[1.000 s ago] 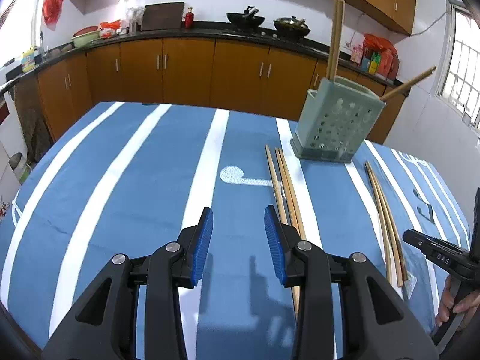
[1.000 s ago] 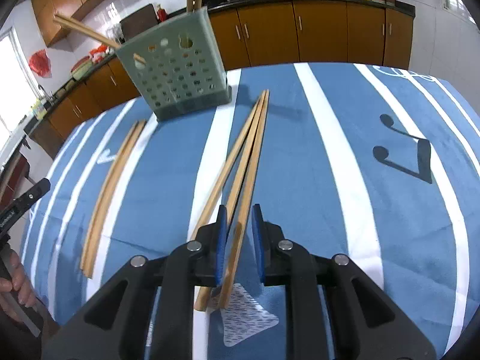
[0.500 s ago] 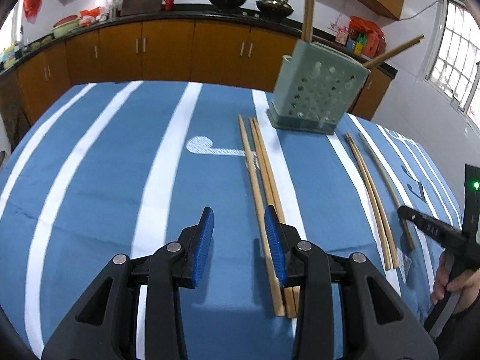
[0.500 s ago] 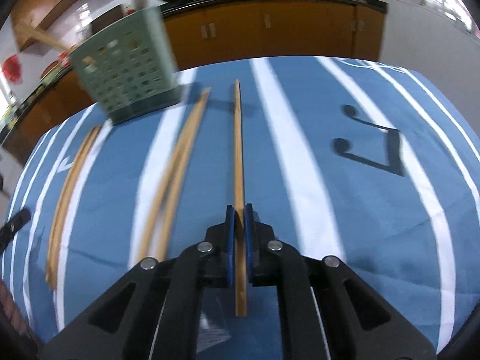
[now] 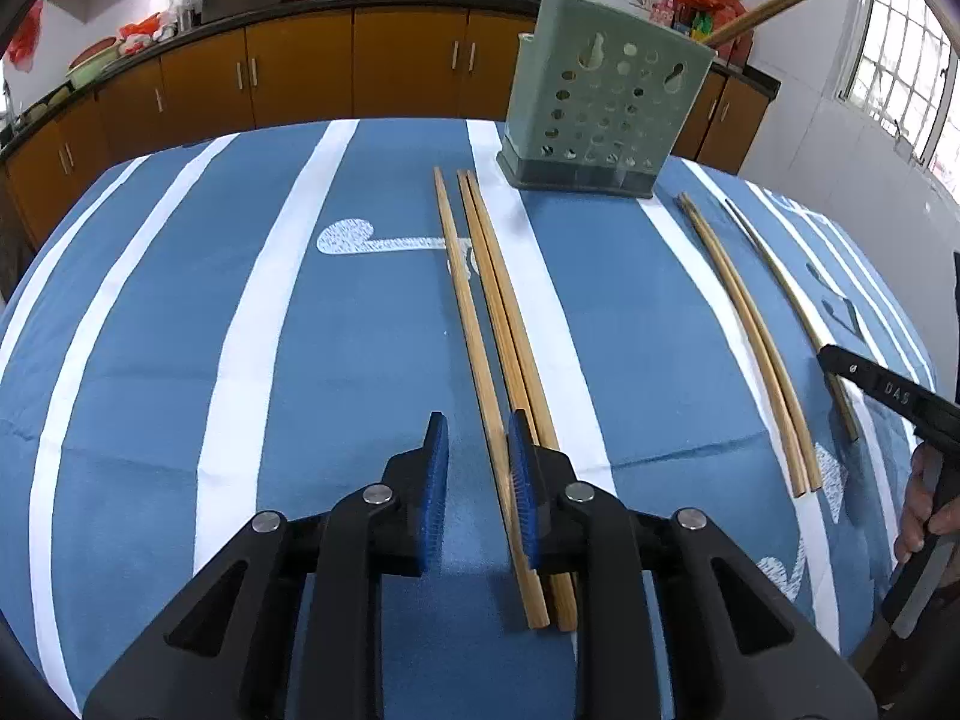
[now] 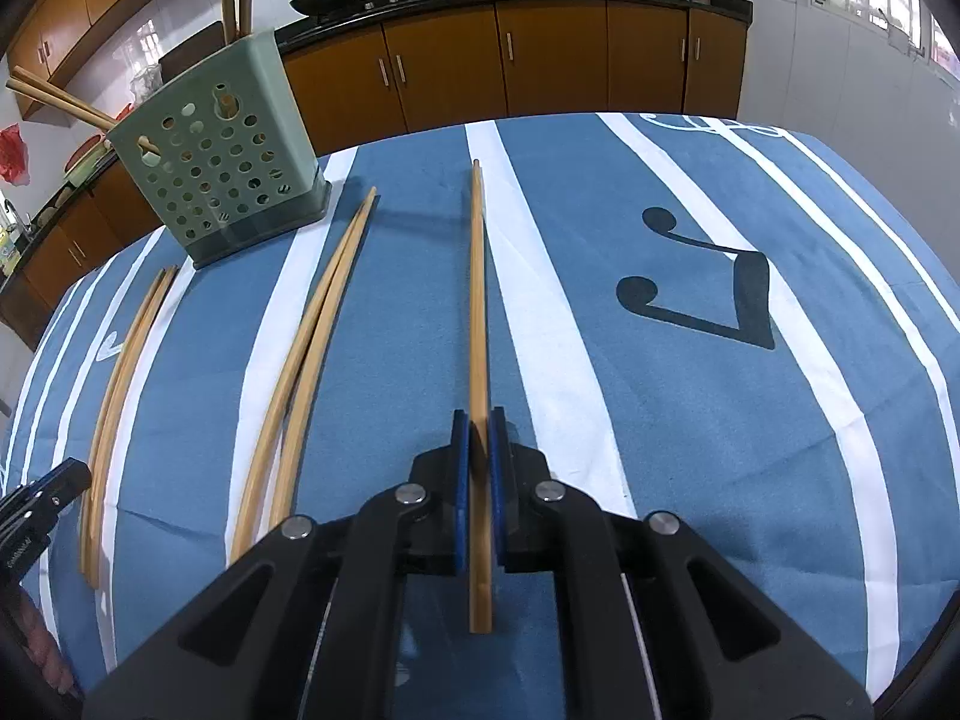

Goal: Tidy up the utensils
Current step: 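Lower the left gripper onto a third chopstick and close while the right gripper grasps one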

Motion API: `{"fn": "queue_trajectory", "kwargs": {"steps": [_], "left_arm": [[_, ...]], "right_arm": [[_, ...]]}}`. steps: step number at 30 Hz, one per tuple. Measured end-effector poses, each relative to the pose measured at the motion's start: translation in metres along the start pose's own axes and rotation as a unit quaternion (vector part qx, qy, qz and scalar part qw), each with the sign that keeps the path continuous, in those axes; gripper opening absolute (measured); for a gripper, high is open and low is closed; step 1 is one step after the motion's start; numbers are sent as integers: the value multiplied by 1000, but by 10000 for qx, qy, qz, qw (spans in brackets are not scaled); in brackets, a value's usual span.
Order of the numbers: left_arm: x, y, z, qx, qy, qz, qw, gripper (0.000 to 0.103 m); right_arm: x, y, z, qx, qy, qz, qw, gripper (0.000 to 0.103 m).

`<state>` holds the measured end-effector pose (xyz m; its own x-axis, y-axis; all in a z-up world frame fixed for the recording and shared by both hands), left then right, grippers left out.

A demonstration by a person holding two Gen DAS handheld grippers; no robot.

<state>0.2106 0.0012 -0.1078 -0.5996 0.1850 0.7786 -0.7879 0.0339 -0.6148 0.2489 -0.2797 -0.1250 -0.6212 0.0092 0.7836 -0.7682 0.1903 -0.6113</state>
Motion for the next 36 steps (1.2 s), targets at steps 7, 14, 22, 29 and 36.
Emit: {"fn": "queue_trajectory", "kwargs": {"steps": [7,14,22,29,36], "left_arm": [[-3,-1,4,-199,-230,19,9995,15],[-9,-12,-11,-32,-508,11,9987,7],[-18,-32,-51,427,-596,65,9973,7],[-17,-29,-51,473,-528,182,9973,8],[-17,-30,-52,522,-477,177,9973,8]], "right_arm": [[1,1,-1,44,-1,7,10000,9],[0,1,-7,231,33,22,9997,8],[-6,-6,-15,466,43,61,9989,8],[-8,-8,-15,553,102,138,9983,8],[-8,-9,-15,530,77,135,9985,8]]}}
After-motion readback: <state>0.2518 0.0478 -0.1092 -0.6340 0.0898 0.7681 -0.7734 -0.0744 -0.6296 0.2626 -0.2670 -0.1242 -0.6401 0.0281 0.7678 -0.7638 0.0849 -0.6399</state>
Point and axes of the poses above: each gripper's, at about its wrist camera, not at the fingertips, and x roughly against the way its jaws point, z to its right, y to its underside, the point moved 5 cm from there along -x, roughly the way its jaws point, and after that the axes turned 2 degrees about x, right-handed, at the moved point
